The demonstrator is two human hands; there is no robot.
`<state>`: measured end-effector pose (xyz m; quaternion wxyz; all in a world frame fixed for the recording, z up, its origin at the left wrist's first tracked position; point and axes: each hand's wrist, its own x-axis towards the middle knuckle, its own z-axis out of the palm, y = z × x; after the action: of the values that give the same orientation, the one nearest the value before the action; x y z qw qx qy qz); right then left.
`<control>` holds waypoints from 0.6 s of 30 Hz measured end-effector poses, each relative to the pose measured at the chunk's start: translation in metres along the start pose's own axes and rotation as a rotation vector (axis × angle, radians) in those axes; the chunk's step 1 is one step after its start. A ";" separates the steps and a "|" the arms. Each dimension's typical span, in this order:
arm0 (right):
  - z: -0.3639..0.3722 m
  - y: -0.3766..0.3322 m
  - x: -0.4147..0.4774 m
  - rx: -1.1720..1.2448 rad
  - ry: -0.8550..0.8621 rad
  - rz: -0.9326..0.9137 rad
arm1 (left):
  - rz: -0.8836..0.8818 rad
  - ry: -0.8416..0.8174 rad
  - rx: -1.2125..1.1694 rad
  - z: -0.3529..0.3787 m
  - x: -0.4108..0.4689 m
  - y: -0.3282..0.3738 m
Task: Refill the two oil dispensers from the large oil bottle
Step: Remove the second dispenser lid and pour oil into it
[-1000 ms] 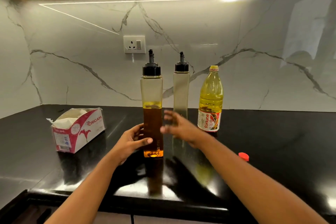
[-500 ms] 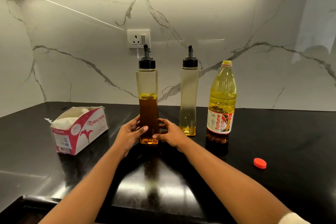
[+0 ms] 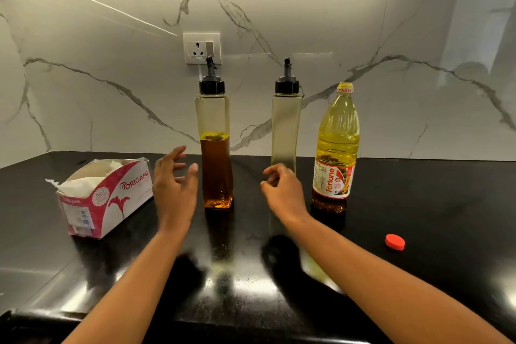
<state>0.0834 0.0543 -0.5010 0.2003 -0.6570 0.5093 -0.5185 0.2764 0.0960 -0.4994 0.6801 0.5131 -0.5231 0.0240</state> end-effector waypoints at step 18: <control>-0.006 0.018 0.022 0.500 -0.101 0.490 | -0.671 -0.736 -0.440 0.125 -0.014 0.027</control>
<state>0.0683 0.0296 -0.5019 0.4983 -0.4707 0.4987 -0.5305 0.1688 0.0254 -0.5010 0.5139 0.4719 -0.5269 -0.4854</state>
